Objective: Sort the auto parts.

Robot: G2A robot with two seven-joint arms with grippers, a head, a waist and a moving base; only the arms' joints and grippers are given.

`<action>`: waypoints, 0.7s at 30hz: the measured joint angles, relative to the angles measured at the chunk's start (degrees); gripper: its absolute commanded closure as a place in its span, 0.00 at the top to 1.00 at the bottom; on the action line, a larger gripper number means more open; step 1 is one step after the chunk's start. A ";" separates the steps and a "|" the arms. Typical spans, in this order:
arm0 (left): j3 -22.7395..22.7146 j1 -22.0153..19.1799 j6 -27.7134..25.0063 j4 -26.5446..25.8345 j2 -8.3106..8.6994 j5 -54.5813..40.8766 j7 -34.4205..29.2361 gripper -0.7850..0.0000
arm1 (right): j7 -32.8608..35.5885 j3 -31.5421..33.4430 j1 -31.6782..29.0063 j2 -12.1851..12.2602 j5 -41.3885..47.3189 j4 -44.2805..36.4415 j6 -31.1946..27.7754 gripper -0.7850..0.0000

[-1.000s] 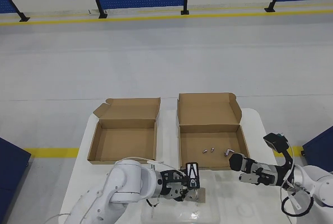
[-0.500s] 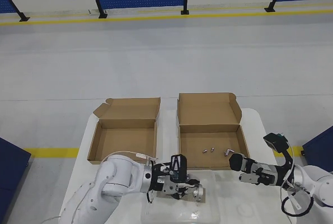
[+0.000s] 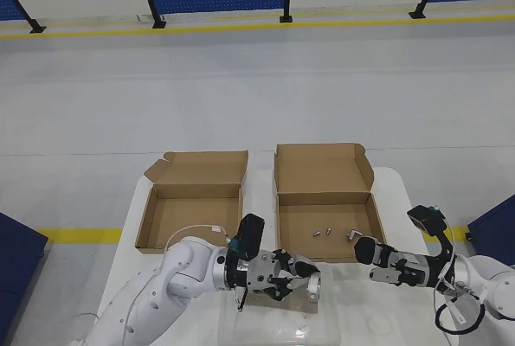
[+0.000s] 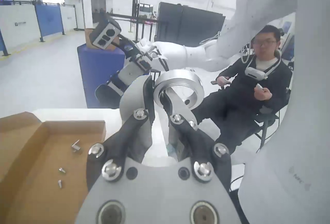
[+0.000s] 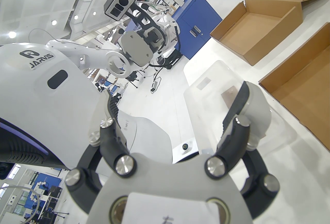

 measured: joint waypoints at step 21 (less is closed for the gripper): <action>11.91 -5.83 0.00 5.48 1.49 -0.78 35.85 0.00 | 0.00 0.00 0.00 0.00 0.00 0.00 0.00 1.00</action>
